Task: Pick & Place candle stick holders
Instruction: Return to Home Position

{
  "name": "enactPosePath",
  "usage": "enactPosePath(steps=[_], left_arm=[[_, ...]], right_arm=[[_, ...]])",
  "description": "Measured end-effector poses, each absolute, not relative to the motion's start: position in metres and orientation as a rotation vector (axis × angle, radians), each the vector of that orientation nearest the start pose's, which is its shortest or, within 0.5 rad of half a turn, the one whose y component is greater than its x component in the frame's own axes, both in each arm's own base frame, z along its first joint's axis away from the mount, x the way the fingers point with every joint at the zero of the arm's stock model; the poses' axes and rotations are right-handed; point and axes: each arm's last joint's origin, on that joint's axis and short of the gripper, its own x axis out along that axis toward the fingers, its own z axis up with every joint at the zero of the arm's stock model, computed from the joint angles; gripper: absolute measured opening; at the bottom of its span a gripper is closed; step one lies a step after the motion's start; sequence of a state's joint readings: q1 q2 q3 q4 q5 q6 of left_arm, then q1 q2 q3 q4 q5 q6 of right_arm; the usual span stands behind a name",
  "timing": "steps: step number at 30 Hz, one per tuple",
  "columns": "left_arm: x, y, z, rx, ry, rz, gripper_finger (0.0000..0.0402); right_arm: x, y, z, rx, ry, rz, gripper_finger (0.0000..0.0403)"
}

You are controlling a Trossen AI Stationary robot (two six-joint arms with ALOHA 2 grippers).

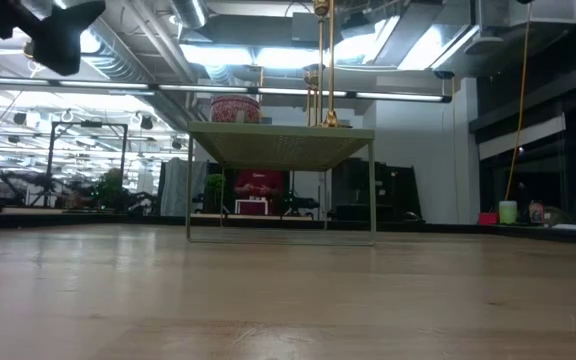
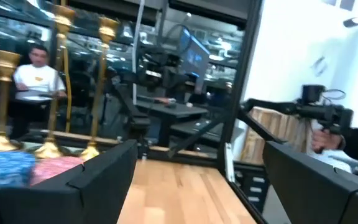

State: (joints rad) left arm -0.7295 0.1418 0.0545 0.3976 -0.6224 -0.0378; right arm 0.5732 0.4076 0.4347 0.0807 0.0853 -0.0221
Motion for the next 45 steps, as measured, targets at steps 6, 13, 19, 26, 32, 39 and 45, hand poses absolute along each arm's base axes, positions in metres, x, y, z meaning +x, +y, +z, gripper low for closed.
enactPosePath(steps=[6,13,19,26,32,39,45], left_arm=[[0.075,-0.040,0.210,-0.209,-0.285,-0.080,0.0345],[0.080,-0.035,0.208,-0.205,-0.300,-0.151,0.0345],[0.084,-0.027,0.208,-0.178,-0.318,-0.137,0.0345],[0.087,-0.017,0.210,-0.191,-0.337,-0.116,0.0345],[0.089,-0.007,0.208,-0.198,-0.325,-0.092,0.0345],[0.090,0.006,0.202,-0.229,-0.257,-0.060,0.0345],[0.088,0.014,0.203,-0.226,-0.253,-0.095,0.0345]], right_arm=[[0.099,0.061,0.283,0.000,-0.091,0.486,0.0014],[0.085,0.052,0.276,0.009,-0.110,0.484,0.0014],[0.077,0.047,0.235,0.055,-0.302,0.475,0.0014],[0.079,0.044,0.201,0.075,-0.339,0.369,0.0014],[0.082,0.041,0.198,-0.032,-0.327,0.307,0.0014],[0.088,0.039,0.181,0.075,-0.157,0.325,0.0014],[0.091,0.033,0.171,0.016,-0.065,0.258,0.0014]])
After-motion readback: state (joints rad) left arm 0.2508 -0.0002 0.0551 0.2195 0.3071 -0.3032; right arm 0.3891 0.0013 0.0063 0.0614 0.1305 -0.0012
